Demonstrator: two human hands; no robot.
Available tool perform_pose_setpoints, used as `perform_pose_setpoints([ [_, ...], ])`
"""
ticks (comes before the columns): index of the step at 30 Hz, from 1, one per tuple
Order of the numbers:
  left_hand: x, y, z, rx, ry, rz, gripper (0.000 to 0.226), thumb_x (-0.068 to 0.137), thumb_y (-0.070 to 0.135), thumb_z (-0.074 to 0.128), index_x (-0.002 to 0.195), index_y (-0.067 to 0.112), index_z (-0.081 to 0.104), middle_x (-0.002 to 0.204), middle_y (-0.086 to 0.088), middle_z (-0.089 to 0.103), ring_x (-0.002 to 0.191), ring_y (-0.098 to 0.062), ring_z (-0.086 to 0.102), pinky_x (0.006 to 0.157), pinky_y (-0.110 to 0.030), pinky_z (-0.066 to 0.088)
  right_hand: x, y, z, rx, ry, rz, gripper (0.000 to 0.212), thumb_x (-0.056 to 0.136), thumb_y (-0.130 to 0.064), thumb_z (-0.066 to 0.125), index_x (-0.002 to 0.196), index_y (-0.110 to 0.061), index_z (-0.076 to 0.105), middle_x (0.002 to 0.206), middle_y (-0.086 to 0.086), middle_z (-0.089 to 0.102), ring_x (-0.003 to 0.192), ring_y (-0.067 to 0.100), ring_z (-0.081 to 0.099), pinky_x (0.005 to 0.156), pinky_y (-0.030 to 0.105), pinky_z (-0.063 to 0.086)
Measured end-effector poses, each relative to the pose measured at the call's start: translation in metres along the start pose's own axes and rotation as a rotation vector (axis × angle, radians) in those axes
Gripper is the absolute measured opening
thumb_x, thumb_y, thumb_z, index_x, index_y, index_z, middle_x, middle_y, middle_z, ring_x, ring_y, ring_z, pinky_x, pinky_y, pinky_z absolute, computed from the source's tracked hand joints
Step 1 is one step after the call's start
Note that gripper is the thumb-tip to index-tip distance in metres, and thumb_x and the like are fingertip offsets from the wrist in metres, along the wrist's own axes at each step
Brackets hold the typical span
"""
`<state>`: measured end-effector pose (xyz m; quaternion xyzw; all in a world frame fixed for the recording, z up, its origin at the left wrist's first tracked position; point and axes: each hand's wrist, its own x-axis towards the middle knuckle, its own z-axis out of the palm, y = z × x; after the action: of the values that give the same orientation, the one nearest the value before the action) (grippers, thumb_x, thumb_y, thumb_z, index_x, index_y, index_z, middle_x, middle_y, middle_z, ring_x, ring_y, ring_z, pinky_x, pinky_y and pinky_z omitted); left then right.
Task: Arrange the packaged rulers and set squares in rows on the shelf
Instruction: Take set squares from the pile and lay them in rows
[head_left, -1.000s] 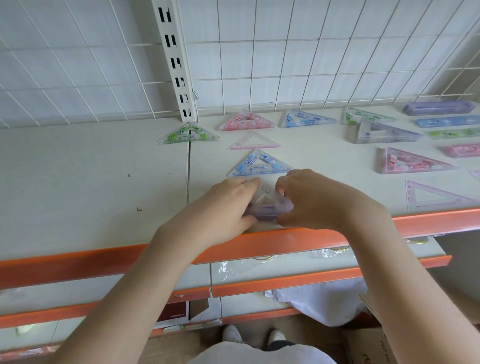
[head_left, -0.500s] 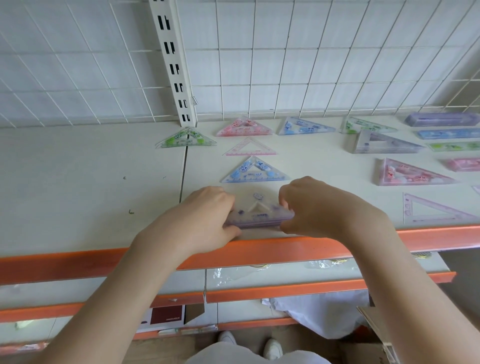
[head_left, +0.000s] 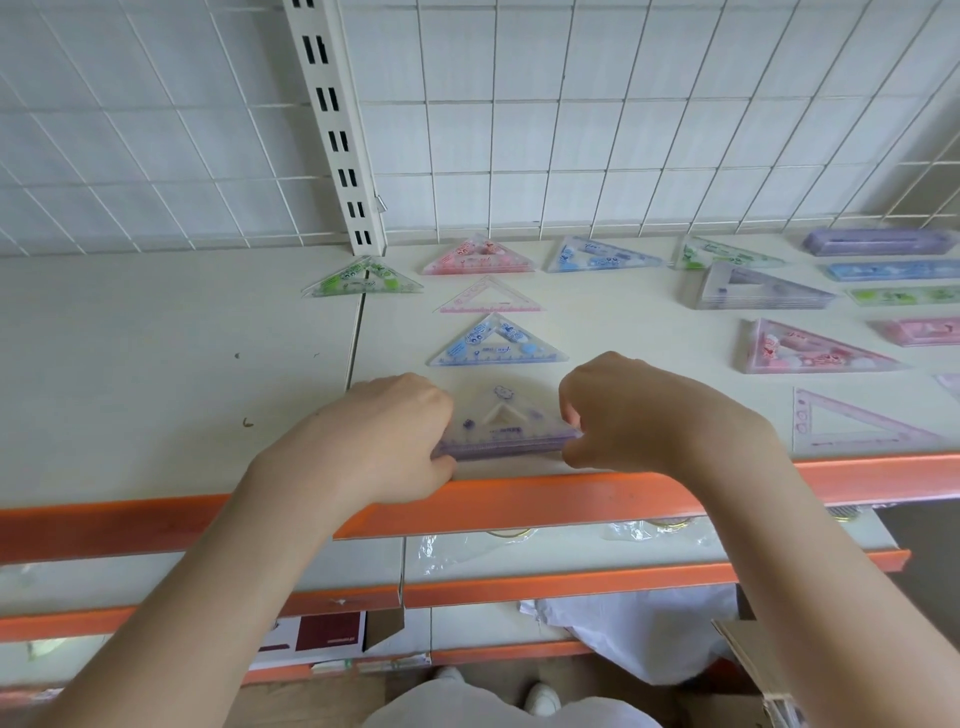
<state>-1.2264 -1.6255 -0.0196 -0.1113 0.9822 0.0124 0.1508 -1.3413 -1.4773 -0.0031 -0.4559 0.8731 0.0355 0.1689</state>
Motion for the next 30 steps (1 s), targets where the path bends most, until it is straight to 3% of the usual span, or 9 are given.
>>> perform_pose_setpoints([
  [4, -0.003, 0.002, -0.002, 0.1, -0.021, -0.005, 0.02, 0.09, 0.031, 0.049, 0.077, 0.017, 0.041, 0.085, -0.001, 0.044, 0.085, -0.026, 0.052, 0.071, -0.031, 0.039, 0.0, 0.002, 0.002, 0.001, 0.012, 0.01, 0.024, 0.081, -0.015, 0.056, 0.1, -0.003, 0.063, 0.102, 0.01, 0.059, 0.089, 0.027, 0.061, 0.064, 0.028, 0.044],
  [9, -0.003, 0.0, 0.002, 0.076, -0.023, -0.022, 0.018, 0.093, 0.024, 0.047, 0.079, 0.013, 0.046, 0.085, -0.006, 0.048, 0.085, -0.029, 0.056, 0.069, -0.032, 0.041, -0.001, 0.006, 0.004, -0.017, 0.026, 0.002, 0.021, 0.081, -0.012, 0.054, 0.098, -0.002, 0.063, 0.101, 0.011, 0.059, 0.08, 0.028, 0.058, 0.058, 0.027, 0.039],
  [13, -0.002, 0.001, 0.003, 0.062, -0.009, -0.016, 0.023, 0.093, 0.025, 0.048, 0.075, 0.012, 0.045, 0.086, -0.009, 0.052, 0.082, -0.03, 0.056, 0.07, -0.033, 0.043, 0.001, 0.004, 0.003, -0.069, 0.033, -0.022, 0.016, 0.083, -0.01, 0.053, 0.094, -0.002, 0.061, 0.092, 0.01, 0.054, 0.062, 0.021, 0.046, 0.049, 0.023, 0.033],
  [18, -0.009, -0.006, 0.005, 0.026, -0.019, -0.075, 0.021, 0.09, 0.029, 0.053, 0.078, 0.011, 0.054, 0.084, -0.007, 0.056, 0.083, -0.029, 0.059, 0.076, -0.038, 0.05, -0.002, 0.009, 0.0, -0.054, 0.018, 0.013, 0.02, 0.083, -0.016, 0.057, 0.097, -0.005, 0.064, 0.1, 0.009, 0.057, 0.085, 0.027, 0.059, 0.066, 0.03, 0.046],
  [24, -0.012, -0.011, 0.01, -0.008, -0.017, -0.11, 0.02, 0.089, 0.022, 0.051, 0.076, 0.008, 0.059, 0.085, -0.009, 0.061, 0.081, -0.03, 0.061, 0.075, -0.04, 0.052, -0.004, 0.013, 0.002, -0.047, 0.016, 0.016, 0.016, 0.084, -0.012, 0.055, 0.095, -0.004, 0.063, 0.097, 0.011, 0.059, 0.085, 0.029, 0.06, 0.068, 0.03, 0.048],
  [27, -0.012, -0.008, 0.009, -0.03, -0.024, -0.111, 0.018, 0.09, 0.019, 0.051, 0.08, 0.009, 0.062, 0.087, -0.009, 0.061, 0.083, -0.029, 0.061, 0.076, -0.039, 0.052, -0.003, 0.01, 0.005, -0.057, 0.038, -0.002, 0.017, 0.084, -0.009, 0.052, 0.096, -0.004, 0.063, 0.092, 0.01, 0.055, 0.079, 0.029, 0.057, 0.06, 0.026, 0.043],
  [30, -0.012, -0.005, 0.008, -0.028, -0.036, -0.117, 0.019, 0.091, 0.021, 0.051, 0.082, 0.009, 0.063, 0.089, -0.009, 0.061, 0.085, -0.028, 0.061, 0.076, -0.036, 0.052, -0.002, 0.01, 0.005, -0.088, 0.047, -0.019, 0.012, 0.083, -0.007, 0.052, 0.089, -0.002, 0.061, 0.074, 0.005, 0.045, 0.069, 0.028, 0.05, 0.049, 0.022, 0.033],
])
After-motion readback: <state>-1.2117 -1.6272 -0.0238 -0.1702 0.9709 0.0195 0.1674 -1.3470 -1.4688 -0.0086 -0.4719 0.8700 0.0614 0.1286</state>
